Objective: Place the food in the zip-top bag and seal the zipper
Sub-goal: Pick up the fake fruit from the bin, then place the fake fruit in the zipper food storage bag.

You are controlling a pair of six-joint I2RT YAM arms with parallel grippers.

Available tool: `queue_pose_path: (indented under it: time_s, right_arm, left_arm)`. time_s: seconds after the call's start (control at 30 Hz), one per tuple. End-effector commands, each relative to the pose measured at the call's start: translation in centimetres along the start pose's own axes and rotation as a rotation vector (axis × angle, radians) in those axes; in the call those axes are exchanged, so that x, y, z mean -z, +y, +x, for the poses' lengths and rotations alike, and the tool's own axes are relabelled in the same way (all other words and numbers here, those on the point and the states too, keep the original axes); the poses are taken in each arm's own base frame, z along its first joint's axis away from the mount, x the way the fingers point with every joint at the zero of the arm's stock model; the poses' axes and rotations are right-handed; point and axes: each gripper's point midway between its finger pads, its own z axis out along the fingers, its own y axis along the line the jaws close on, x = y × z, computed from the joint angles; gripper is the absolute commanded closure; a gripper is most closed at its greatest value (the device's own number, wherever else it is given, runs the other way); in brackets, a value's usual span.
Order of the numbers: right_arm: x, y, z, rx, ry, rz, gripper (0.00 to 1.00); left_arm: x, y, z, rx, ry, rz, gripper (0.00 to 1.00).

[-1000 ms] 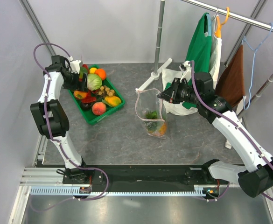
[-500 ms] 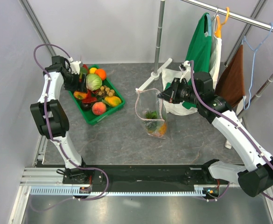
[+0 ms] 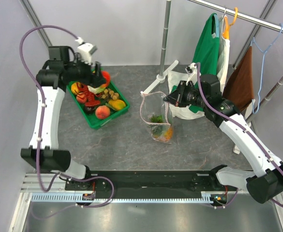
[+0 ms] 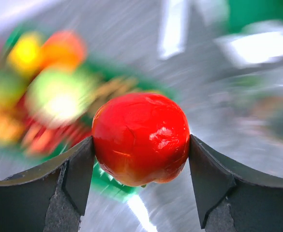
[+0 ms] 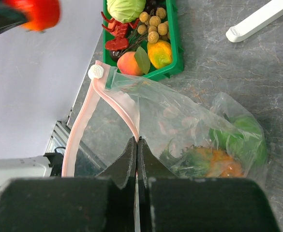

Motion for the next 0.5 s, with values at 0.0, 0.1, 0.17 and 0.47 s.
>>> queue_pose_path:
  time_s: [0.0, 0.1, 0.17, 0.47]
  right_arm:
    - [0.2, 1.1, -1.8, 0.028, -0.049, -0.025, 1.00]
    - [0.3, 1.2, -1.8, 0.030, -0.053, -0.024, 1.00]
    - [0.4, 1.2, -1.9, 0.026, -0.058, -0.022, 1.00]
    - [0.6, 1.6, -2.0, 0.006, -0.064, -0.034, 1.00]
  left_arm:
    - [3.8, -14.6, -5.5, -0.125, -0.203, 0.391, 0.27]
    - [4.2, -21.3, -5.6, -0.165, -0.212, 0.556, 0.27]
    - [3.9, -24.5, -5.7, -0.186, -0.225, 0.627, 0.27]
    - [-1.0, -30.3, -1.3, -0.241, -0.066, 0.699, 0.27]
